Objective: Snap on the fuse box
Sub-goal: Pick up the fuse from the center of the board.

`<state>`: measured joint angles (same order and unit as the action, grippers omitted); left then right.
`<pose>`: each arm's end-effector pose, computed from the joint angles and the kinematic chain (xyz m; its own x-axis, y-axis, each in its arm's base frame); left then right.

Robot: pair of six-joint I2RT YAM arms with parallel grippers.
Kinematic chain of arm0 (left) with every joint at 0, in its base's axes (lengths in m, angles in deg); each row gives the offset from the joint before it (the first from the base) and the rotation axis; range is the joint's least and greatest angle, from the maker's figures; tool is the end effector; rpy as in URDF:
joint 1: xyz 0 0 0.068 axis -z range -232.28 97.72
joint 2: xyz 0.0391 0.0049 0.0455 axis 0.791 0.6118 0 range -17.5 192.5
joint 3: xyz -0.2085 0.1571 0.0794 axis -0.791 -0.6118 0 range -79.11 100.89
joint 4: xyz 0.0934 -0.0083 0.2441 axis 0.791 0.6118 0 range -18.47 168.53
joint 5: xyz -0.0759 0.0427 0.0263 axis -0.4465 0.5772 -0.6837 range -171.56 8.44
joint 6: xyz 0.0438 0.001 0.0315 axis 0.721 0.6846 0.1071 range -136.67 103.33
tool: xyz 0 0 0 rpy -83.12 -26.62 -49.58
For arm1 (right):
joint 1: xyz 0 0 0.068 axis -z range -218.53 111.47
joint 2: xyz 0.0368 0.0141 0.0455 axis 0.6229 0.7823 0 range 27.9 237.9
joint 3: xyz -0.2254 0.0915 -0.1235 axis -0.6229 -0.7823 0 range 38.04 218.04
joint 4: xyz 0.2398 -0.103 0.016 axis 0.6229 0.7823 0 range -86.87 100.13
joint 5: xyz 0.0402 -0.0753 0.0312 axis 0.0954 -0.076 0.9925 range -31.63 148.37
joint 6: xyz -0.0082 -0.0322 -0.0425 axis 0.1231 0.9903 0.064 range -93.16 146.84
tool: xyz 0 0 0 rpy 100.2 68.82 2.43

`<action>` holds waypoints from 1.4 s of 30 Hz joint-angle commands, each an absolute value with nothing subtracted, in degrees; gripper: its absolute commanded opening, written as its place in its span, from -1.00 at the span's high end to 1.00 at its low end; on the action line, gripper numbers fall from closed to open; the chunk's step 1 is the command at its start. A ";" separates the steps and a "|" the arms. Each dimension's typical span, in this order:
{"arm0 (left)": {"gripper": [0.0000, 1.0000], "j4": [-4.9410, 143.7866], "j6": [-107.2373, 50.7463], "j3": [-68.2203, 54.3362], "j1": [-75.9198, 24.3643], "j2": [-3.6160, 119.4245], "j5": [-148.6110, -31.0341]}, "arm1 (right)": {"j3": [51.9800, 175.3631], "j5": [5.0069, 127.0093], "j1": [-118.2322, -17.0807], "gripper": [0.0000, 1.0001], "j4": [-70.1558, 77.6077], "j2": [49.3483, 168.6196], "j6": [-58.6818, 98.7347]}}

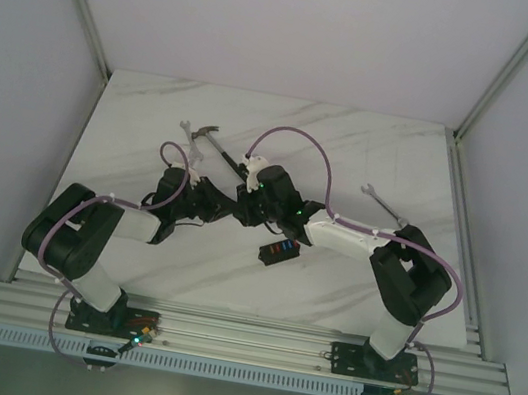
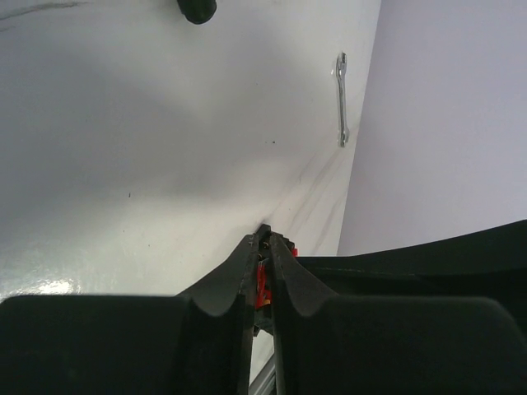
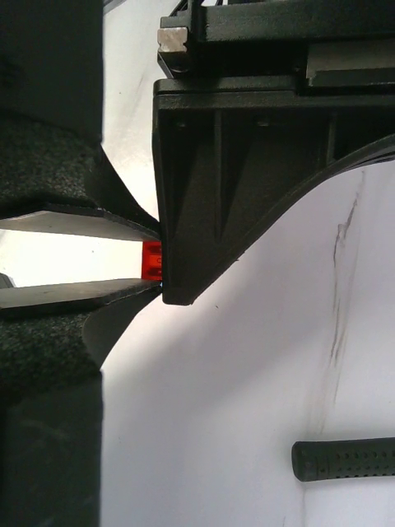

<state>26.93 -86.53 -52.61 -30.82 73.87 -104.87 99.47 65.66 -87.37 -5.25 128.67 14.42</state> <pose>0.2600 -0.1173 0.1442 -0.7509 -0.6313 -0.1941 -0.0683 0.3665 -0.9279 0.2536 0.2972 0.2078 -0.5067 -0.2553 -0.8234 -0.7264 0.6409 0.2483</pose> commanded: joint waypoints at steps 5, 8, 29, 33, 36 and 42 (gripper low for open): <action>0.69 24.15 -88.94 -53.46 -29.49 72.95 -105.47 | 98.45 65.93 -87.39 0.45 -11.16 125.80 12.87; 0.75 24.22 -89.30 -53.48 -29.43 72.68 -105.27 | 98.03 65.69 -87.40 0.44 -11.75 125.26 12.69; 1.00 22.61 -93.45 -56.43 -29.18 66.29 -99.60 | 91.92 60.34 -87.31 -0.01 -16.48 113.49 2.75; 1.00 19.82 -96.45 -58.36 -29.10 61.18 -95.41 | 85.66 59.15 -87.31 -0.03 -25.11 109.00 -7.69; 1.00 19.81 -97.98 -58.61 -28.52 57.62 -92.55 | 80.48 58.83 -87.30 -0.04 -33.06 106.97 -15.22; 1.00 18.97 -100.16 -57.94 -25.82 51.10 -85.91 | 75.07 59.08 -86.97 -0.05 -43.74 105.38 -25.66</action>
<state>22.60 -96.96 -58.23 -27.48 54.22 -92.04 77.00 60.21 -87.26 -31.85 106.69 -15.79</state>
